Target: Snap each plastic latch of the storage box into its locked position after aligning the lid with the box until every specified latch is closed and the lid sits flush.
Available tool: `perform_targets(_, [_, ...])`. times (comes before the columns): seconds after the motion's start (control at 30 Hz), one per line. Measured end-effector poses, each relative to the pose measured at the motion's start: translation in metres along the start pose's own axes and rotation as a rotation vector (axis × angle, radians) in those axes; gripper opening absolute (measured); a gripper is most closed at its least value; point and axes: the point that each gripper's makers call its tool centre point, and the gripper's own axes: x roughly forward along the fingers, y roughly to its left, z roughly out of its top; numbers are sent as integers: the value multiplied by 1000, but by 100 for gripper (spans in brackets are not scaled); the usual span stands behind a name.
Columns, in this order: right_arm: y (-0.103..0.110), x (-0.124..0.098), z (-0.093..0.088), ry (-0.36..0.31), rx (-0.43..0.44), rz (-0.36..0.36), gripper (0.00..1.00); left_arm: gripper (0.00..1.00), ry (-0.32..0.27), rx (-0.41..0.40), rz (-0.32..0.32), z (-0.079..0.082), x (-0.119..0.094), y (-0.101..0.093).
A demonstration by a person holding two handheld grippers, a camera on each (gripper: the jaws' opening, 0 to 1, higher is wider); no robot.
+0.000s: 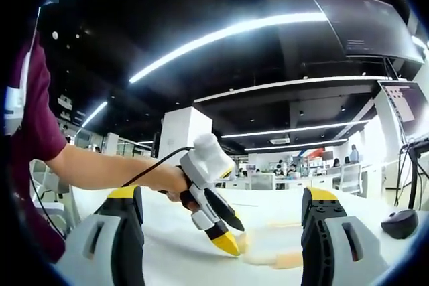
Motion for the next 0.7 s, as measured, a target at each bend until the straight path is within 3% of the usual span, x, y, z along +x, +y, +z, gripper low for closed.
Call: perform_targets(0.7, [-3, 0, -4, 13, -3, -6, 100, 46, 25, -17, -13, 1, 8, 3])
